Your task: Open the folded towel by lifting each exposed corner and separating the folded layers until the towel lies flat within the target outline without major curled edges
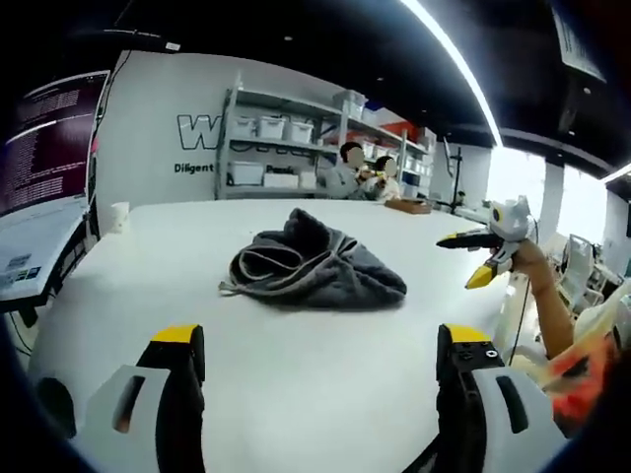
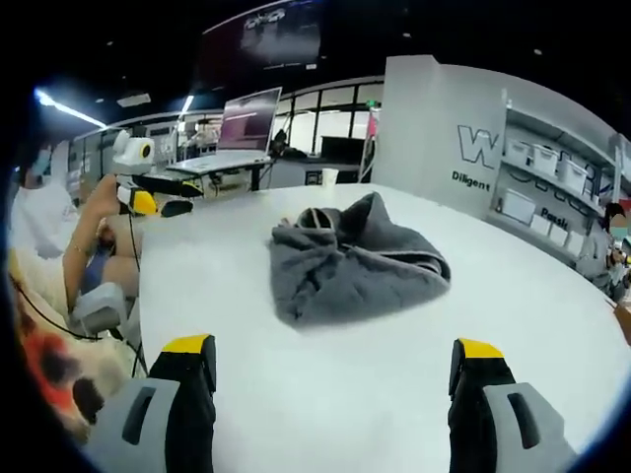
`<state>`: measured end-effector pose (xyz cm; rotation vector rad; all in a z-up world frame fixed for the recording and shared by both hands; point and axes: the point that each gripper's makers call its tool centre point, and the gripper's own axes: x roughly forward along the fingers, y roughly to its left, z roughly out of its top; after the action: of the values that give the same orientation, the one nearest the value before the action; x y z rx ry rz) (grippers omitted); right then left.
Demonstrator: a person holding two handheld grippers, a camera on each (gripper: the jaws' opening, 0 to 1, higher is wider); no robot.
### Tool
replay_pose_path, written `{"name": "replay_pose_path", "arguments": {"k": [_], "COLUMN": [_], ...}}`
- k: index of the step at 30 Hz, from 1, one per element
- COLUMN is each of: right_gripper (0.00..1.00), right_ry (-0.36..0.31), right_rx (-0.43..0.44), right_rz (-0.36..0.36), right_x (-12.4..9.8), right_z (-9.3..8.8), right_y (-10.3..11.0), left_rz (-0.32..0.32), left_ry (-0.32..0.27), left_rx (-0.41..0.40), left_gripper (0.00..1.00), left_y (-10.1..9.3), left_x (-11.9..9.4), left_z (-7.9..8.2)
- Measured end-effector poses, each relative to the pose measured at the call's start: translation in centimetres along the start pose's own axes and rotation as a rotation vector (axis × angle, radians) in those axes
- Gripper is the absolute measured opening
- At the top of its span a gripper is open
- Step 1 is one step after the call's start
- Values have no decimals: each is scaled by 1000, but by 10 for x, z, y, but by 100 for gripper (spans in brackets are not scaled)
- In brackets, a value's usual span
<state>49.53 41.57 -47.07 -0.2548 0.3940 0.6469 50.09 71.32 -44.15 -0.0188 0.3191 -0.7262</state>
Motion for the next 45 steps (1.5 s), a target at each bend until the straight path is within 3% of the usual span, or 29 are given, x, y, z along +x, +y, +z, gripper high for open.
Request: {"name": "replay_pose_path", "arguments": {"k": [3,18,26,30,34,45], "right_gripper": [99,99,98,96,94,91], "right_ry": [-35,-26,-15,-51,-57,-64], "right_rx": [10,47,4,28,-2,-36], "right_rz": [7,-5,30,69,95,97], "right_x": [2,6,9,11,16,47], "right_z": [6,-2,-2,10,25,62], "right_y": [0,-6,5,16,23,18], "left_rz": [3,-33,-44,-61,-66,-72], "left_ry": [-3,13,10,10,11,-5], "left_rx": [-5,-23,-17,-13,-8,-12], "left_gripper": [96,95,94,94,94,94], "left_y": [1,-11,-15,-18,-20,-17], "left_x": [0,7,3,2,1,-5], "left_z": [1,-3,-1,1,1,8]}}
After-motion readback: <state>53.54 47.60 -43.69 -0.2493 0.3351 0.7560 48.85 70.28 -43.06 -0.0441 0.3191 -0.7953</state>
